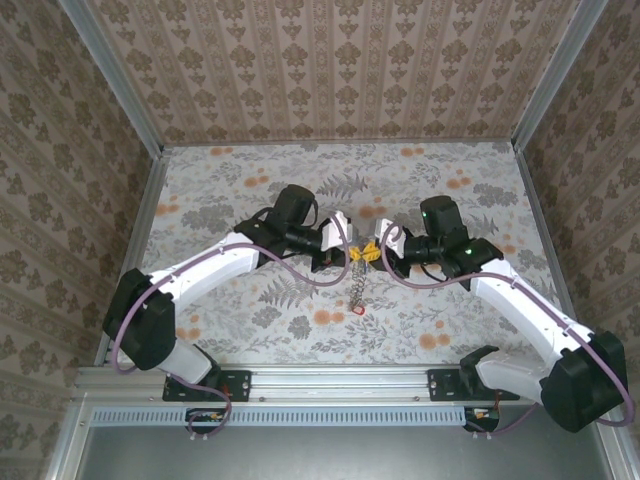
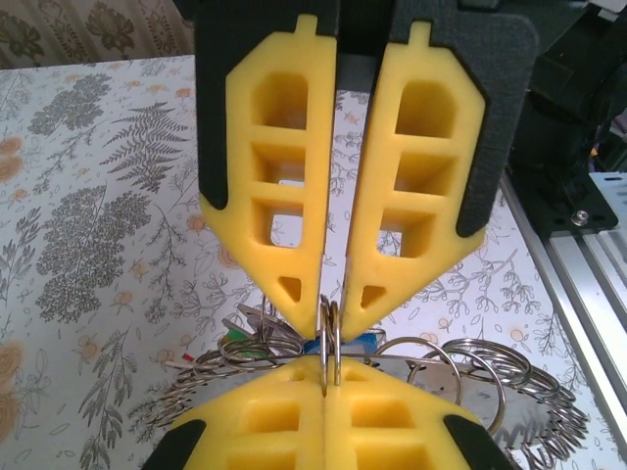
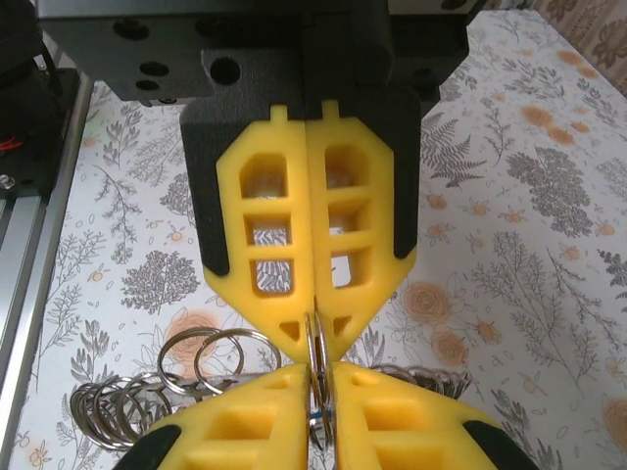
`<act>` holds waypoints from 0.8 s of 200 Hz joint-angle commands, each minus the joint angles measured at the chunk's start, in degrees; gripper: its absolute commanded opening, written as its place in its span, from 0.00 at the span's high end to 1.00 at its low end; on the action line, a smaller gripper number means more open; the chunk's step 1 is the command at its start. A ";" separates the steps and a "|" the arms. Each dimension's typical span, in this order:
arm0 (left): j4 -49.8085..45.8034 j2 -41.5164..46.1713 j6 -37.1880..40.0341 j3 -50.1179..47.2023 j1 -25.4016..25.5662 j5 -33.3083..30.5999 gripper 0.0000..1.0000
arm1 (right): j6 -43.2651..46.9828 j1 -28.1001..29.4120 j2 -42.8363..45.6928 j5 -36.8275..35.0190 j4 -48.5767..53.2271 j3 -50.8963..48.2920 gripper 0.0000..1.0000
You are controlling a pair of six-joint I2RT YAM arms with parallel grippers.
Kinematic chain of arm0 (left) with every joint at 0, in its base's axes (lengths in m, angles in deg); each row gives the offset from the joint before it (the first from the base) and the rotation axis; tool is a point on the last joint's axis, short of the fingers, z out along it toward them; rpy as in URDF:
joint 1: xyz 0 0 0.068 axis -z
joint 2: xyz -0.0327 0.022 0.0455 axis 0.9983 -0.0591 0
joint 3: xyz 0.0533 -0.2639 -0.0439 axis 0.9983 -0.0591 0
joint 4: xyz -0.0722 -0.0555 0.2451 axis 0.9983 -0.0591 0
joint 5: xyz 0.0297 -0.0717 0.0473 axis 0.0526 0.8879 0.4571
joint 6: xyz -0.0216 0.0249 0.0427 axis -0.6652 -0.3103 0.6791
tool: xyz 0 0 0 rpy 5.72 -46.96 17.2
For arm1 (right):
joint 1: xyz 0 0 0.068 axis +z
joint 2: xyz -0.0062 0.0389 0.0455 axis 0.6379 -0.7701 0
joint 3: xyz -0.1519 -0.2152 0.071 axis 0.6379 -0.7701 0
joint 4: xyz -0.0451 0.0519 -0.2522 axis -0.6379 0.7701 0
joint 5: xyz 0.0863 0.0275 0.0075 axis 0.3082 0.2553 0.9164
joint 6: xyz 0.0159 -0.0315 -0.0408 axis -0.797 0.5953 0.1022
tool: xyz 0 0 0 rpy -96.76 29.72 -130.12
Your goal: Put the keys on the keyring
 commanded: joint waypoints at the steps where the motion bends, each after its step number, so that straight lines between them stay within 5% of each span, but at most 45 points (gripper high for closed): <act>1: 5.27 2.44 -2.50 -0.92 -0.85 6.35 1.00 | -2.79 -0.48 0.84 4.78 -4.78 -1.66 0.85; 94: 4.77 2.49 -3.00 -1.40 -1.62 6.96 1.00 | -4.62 -0.92 0.48 6.05 -8.18 -1.83 0.97; 120: 1.34 2.48 -0.57 -0.40 -1.28 3.58 0.86 | -3.02 -0.92 0.15 4.79 -4.75 -0.02 0.99; 160: -3.99 1.94 3.08 1.89 -0.07 -3.09 0.82 | -0.52 -0.42 -0.38 2.69 0.53 2.85 1.00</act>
